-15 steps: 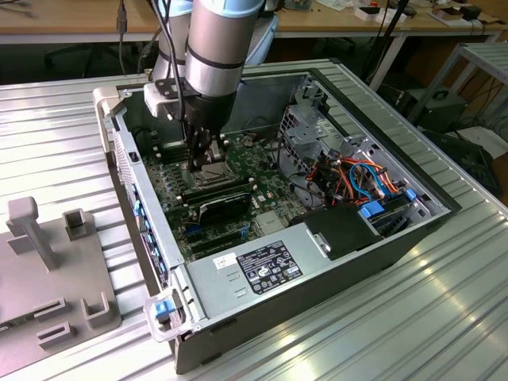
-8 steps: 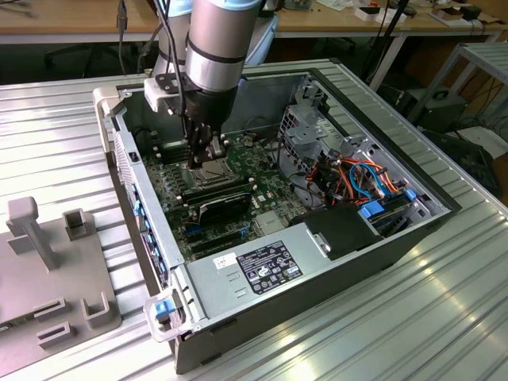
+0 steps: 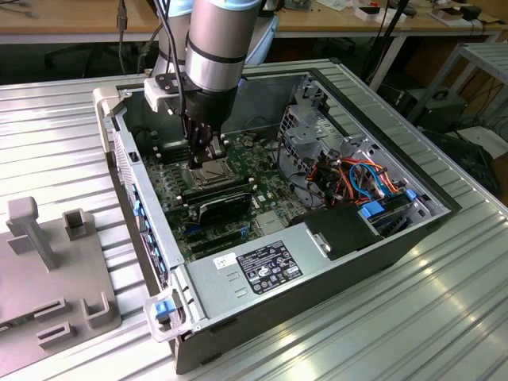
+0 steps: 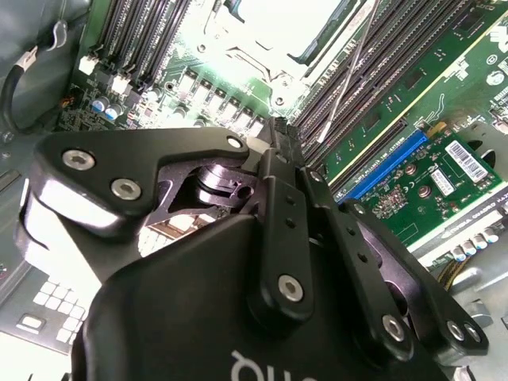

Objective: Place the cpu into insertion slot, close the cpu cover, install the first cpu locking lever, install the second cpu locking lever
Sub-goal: 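Install the second cpu locking lever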

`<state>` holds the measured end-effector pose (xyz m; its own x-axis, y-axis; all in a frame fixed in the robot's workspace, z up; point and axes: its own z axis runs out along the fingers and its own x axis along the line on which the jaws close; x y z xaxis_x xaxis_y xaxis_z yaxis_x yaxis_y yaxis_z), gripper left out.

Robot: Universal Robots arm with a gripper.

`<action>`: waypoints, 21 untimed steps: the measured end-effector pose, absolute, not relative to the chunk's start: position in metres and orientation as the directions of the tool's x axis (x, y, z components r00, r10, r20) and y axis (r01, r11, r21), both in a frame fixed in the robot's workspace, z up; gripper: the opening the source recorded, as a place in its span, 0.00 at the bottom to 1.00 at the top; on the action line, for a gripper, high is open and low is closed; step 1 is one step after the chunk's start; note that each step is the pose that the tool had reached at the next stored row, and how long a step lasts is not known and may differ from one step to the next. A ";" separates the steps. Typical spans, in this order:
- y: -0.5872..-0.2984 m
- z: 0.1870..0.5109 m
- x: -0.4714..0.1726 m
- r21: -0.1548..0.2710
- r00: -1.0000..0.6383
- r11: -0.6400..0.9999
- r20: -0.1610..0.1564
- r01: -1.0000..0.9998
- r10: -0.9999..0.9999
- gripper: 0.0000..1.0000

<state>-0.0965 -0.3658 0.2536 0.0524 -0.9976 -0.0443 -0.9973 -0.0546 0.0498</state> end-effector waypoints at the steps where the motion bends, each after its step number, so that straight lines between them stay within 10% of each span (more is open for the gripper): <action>1: -0.366 0.254 -0.096 0.050 0.052 -0.055 -0.044 -0.997 -0.998 0.11; 21: -0.371 0.253 -0.056 0.050 0.052 -0.055 -0.045 -0.997 -0.998 0.10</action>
<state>-0.0563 -0.3713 0.2532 0.0524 -0.9976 -0.0449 -0.9973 -0.0546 0.0499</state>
